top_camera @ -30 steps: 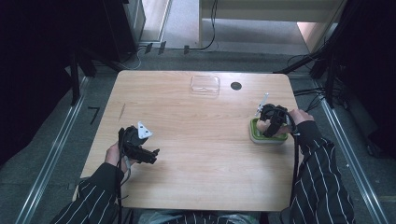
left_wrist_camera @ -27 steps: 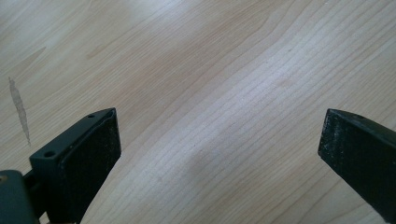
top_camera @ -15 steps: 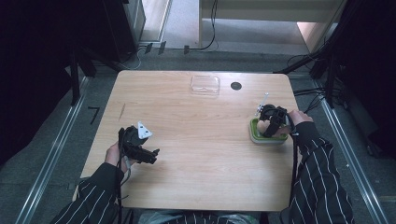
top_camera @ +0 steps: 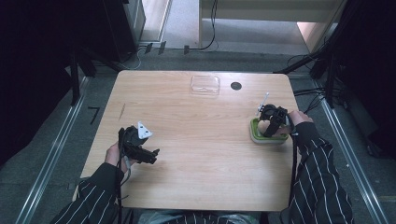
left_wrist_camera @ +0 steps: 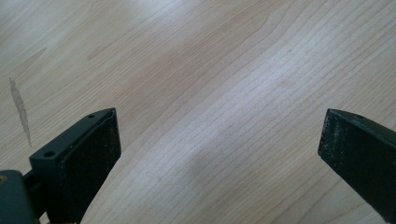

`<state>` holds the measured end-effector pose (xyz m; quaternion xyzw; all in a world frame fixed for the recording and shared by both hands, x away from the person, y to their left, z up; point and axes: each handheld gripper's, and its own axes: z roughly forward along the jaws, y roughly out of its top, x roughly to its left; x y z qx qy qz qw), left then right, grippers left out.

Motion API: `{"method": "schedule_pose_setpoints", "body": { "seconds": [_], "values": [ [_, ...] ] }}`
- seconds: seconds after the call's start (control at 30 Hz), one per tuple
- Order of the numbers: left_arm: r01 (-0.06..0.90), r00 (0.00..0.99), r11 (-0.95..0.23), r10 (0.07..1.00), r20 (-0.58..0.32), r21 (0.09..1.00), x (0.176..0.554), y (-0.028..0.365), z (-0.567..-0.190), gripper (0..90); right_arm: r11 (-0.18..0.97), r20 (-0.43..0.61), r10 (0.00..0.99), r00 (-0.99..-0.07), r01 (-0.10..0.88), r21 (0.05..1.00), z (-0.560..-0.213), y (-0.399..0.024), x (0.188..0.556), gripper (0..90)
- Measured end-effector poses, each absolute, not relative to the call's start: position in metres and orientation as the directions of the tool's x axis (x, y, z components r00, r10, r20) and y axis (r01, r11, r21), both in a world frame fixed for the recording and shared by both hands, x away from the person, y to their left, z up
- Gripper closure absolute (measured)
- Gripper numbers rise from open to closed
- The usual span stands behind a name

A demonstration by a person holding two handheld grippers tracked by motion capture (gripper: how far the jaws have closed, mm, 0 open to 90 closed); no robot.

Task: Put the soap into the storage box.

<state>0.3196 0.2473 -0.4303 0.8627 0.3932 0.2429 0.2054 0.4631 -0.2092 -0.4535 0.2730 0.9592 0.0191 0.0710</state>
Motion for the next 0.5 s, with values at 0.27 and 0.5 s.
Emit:
{"method": "schedule_pose_setpoints", "body": {
  "seconds": [0.27, 0.5],
  "values": [
    [0.579, 0.574, -0.607, 0.778, 0.256, 0.545, 0.3198, 0.2471, -0.4305, 0.0, 0.841, -0.117, 0.540, -0.833, 0.535, 0.074, -0.4540, -0.2100, 0.4639, 32.7],
    [0.578, 0.573, -0.606, 0.779, 0.256, 0.546, 0.3200, 0.2472, -0.4306, 0.0, 0.836, -0.117, 0.549, -0.827, 0.545, 0.067, -0.4536, -0.2108, 0.4645, 32.4]
  ]
}}
